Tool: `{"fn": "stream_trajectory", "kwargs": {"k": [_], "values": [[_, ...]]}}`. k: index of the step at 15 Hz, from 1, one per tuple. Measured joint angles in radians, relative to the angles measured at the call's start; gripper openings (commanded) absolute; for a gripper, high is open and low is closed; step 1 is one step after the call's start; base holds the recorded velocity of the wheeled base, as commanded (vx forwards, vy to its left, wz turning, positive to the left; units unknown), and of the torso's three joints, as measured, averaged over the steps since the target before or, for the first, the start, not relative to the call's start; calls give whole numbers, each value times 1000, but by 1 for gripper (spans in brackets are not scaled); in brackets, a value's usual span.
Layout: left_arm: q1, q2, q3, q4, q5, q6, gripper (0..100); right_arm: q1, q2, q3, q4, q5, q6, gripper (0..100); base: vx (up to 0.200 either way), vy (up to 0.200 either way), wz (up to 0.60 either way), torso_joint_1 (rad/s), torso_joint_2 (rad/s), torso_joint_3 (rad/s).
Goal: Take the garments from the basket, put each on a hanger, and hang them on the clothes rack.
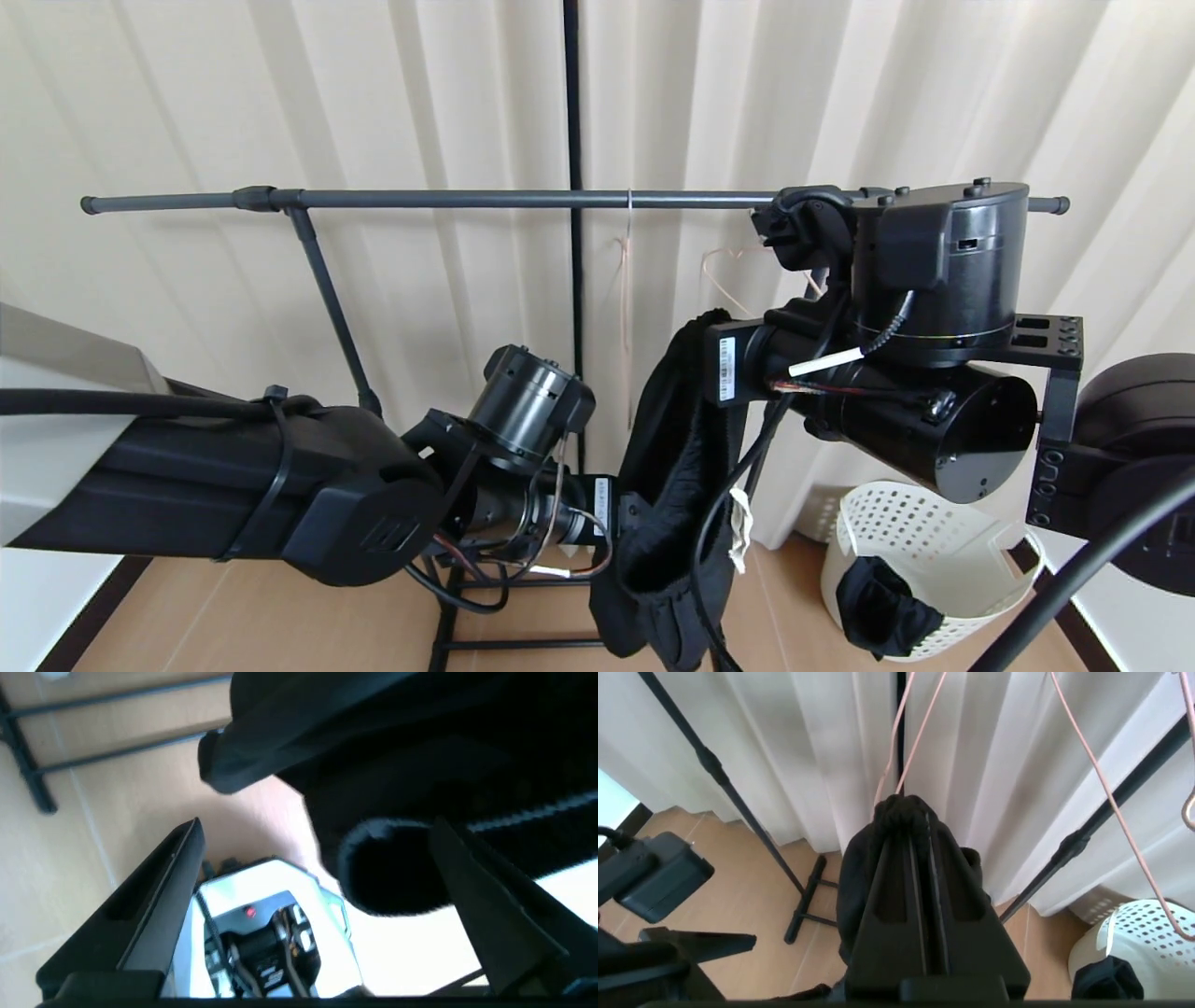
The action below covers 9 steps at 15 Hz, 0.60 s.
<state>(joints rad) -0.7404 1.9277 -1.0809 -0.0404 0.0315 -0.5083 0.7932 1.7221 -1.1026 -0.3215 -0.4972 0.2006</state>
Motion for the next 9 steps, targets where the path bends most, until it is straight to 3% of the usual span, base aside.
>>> {"fn": "stream_trajectory", "kwargs": {"k": [9], "values": [[-20, 73, 10, -77, 4, 1, 100, -3, -34, 2, 1, 0, -1, 0, 0, 0, 0, 0, 0, 0]]}}
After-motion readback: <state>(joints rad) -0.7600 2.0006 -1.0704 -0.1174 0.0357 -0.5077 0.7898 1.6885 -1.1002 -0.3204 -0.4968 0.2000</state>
